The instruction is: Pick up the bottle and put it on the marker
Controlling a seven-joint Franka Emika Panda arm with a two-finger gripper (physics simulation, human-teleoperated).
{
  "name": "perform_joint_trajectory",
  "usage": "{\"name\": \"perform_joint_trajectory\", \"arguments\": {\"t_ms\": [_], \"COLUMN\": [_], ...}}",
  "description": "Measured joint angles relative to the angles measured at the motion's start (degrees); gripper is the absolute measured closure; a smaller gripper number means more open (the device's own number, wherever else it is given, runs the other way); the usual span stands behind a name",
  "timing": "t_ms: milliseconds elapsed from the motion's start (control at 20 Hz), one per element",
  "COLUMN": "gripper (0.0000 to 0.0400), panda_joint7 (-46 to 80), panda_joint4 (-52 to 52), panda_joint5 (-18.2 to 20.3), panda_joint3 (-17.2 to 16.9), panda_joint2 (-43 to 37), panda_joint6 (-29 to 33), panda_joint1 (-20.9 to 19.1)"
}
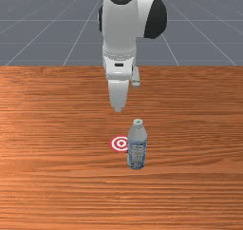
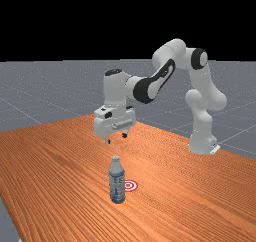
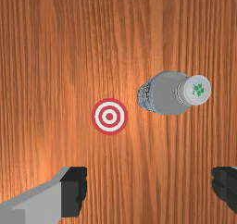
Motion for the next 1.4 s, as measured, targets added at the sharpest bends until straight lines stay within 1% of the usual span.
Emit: {"name": "perform_joint_trajectory", "arguments": {"t_ms": [50,100,150,200,300,350,500,550,700,850,900,950,1050,1100,1150,1200,1250,1300,1350,1400], "gripper": [0.0,0.0,0.0,0.0,0.0,0.0,0.0,0.0,0.0,0.0,0.0,0.0,0.0,0.0,0.0,0.0,0.0,0.0,0.0,0.0], "panda_joint7": [-0.2,-4.9,-5.2,-7.8,-8.8,-4.9,-3.0,-4.9,-8.0,-4.5,-1.1,-1.8,-2.0,-2.0,-2.0,-1.9,-1.2,-1.6,-1.2,-1.2], "panda_joint4": [0.0,1.0,2.0,3.8,7.8,9.0,11.7,10.3,10.2,10.5,10.6,12.6,19.5,22.4,21.5,15.8,10.8,8.4,4.2,4.0], "panda_joint5": [0.2,0.3,0.2,-0.1,-0.3,0.3,0.5,0.2,-0.7,-0.5,-1.1,-0.1,0.0,0.1,0.1,0.0,-0.9,-0.3,-0.6,-0.6], "panda_joint3": [0.1,0.9,0.9,1.3,1.5,0.9,0.6,1.0,2.0,2.1,1.3,1.8,1.9,1.9,1.9,1.8,1.4,1.7,1.5,1.5], "panda_joint2": [0.0,0.6,1.2,2.3,4.8,5.5,7.1,6.5,6.5,6.7,6.8,8.0,12.6,14.8,15.1,12.8,10.5,9.4,7.3,6.9], "panda_joint6": [0.0,-0.3,-0.6,-1.2,-2.8,-3.3,-5.4,-3.8,-3.7,-3.9,-3.9,-6.0,-12.1,-14.1,-13.0,-7.7,-2.3,0.7,6.5,6.5], "panda_joint1": [-0.1,-0.8,-0.9,-1.1,-1.2,-0.8,-0.6,-0.7,0.0,1.5,2.4,2.0,2.0,2.1,2.1,2.0,2.4,2.0,2.1,2.1]}}
